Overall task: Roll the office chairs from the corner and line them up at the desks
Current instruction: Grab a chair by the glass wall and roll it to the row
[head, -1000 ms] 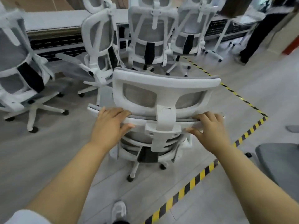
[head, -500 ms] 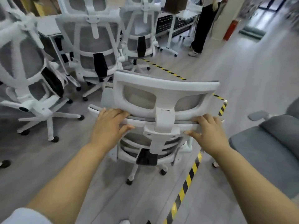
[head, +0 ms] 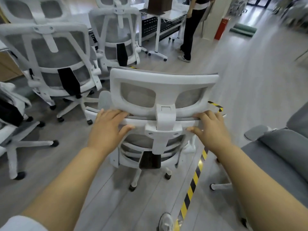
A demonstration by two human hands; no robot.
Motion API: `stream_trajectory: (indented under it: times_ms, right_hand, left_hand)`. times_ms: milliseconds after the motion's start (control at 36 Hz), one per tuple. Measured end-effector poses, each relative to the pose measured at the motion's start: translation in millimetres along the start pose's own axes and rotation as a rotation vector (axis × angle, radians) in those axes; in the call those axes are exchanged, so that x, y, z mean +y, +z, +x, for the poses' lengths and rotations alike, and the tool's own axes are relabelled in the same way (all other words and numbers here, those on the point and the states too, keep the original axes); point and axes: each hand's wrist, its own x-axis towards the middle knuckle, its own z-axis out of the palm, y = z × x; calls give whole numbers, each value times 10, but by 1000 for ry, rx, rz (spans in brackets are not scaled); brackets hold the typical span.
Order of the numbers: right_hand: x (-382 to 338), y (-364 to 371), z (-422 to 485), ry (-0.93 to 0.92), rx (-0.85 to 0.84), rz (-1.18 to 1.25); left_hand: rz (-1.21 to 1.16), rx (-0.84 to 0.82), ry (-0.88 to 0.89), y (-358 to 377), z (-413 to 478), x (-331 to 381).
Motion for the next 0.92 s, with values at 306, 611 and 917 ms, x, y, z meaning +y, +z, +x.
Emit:
stream_trajectory:
  times_ms: [306,611,917]
  right_hand:
    - [952,-70,1404,-46,-27,-42]
    - [1640,-41,2690,-30,0,-62]
    - [2266,-16,3893,72,-19,-63]
  left_hand:
    - [-19,22,-56,660,1354,448]
    - [-19,-6,-11,1279,2777,534]
    - [-64,-7,68,1836,4133,596]
